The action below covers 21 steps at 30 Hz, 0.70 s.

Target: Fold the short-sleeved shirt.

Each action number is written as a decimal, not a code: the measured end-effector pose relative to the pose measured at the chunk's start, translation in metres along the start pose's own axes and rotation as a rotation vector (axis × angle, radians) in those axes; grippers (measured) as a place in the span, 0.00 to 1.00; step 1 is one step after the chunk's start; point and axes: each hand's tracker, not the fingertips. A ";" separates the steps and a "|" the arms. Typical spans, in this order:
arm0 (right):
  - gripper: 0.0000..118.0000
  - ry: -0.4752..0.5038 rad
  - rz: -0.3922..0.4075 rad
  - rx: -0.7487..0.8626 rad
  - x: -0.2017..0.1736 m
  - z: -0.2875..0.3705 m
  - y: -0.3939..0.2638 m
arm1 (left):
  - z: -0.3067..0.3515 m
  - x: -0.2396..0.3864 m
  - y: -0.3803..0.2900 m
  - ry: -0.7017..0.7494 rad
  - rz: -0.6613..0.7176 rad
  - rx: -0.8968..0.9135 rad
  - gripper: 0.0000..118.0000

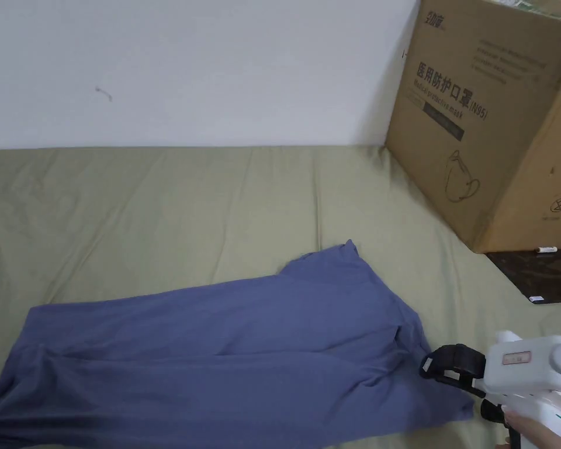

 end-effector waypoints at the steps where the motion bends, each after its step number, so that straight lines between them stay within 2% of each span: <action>1: 0.46 -0.010 0.010 -0.015 0.000 -0.005 0.000 | 0.000 0.000 0.000 -0.001 0.005 -0.003 0.00; 2: 0.22 -0.001 0.016 -0.037 0.000 -0.007 0.000 | -0.002 -0.002 -0.002 -0.002 0.012 -0.010 0.00; 3: 0.07 -0.004 0.014 -0.033 -0.002 -0.005 -0.001 | -0.004 -0.003 -0.003 0.003 0.022 -0.015 0.00; 4: 0.06 -0.105 0.061 -0.006 -0.006 0.001 -0.003 | -0.006 -0.004 -0.002 0.011 0.026 -0.020 0.00; 5: 0.06 -0.114 0.106 0.017 -0.009 0.009 -0.006 | -0.007 -0.005 -0.002 0.011 0.026 -0.023 0.00; 6: 0.06 -0.017 0.117 0.004 -0.009 0.016 -0.008 | -0.007 -0.006 -0.003 0.008 0.028 -0.028 0.00; 7: 0.06 0.029 0.113 0.004 -0.007 0.023 -0.008 | -0.007 -0.006 -0.002 0.011 0.027 -0.031 0.00; 9: 0.06 -0.003 0.152 0.016 -0.010 0.043 -0.014 | -0.003 -0.009 -0.001 0.008 0.029 -0.034 0.00; 11: 0.06 0.017 0.187 0.029 -0.006 0.063 -0.019 | 0.005 -0.010 -0.004 0.004 0.028 -0.035 0.00; 14: 0.06 0.048 0.174 0.018 0.006 0.092 -0.038 | 0.027 -0.016 -0.019 0.024 0.017 -0.038 0.00; 21: 0.06 0.018 0.165 -0.075 0.046 0.104 -0.112 | 0.054 -0.037 -0.096 0.015 0.059 -0.218 0.00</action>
